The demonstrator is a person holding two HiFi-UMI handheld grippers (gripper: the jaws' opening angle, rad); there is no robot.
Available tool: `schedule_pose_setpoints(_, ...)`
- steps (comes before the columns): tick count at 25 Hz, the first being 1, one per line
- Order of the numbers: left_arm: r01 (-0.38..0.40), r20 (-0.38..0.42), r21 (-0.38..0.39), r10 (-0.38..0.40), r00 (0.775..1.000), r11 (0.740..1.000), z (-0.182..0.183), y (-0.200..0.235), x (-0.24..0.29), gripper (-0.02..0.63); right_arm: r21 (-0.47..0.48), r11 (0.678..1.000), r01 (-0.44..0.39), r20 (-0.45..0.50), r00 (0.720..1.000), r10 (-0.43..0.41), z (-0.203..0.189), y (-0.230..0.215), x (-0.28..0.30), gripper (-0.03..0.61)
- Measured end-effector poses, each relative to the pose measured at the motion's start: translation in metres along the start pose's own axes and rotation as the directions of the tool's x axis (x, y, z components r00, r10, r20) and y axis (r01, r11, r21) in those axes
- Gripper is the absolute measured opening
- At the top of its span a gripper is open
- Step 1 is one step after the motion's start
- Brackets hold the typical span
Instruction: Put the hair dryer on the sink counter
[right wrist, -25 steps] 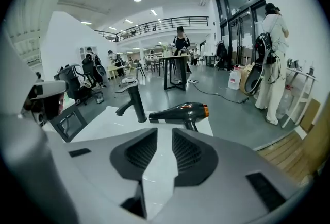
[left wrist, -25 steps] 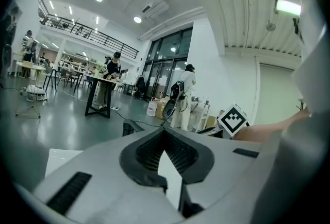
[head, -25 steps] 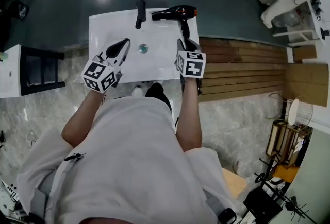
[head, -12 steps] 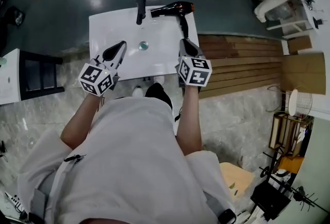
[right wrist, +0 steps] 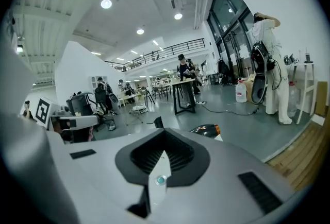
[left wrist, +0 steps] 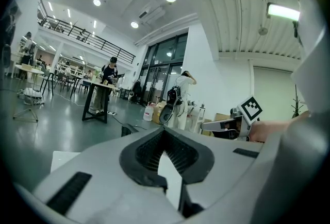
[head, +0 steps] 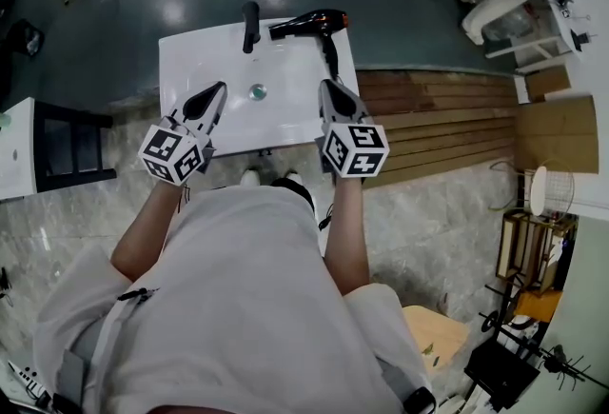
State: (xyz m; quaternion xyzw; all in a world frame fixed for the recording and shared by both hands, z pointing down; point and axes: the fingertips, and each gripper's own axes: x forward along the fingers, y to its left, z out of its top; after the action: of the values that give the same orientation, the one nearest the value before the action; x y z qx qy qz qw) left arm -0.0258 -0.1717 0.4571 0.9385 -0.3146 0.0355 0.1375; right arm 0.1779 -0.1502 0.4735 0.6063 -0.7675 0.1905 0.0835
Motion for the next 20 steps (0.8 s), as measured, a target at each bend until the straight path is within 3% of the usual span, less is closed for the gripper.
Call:
schedule_pose_setpoints(5,-0.030,0.016,0.004,0.030,0.999,1.000,0.008,-0.008,0.008,0.002,-0.003,0.999,-0.051,0.090,0.995,0.051,0.022,-0.002,-0.019,0.008)
schedule_pose_setpoints(20,-0.101,0.044,0.016,0.100,0.994,0.995,0.024,-0.049,0.027,0.002,-0.083,0.989,-0.122,0.207,0.969,0.137,0.063,-0.027,-0.067,0.008)
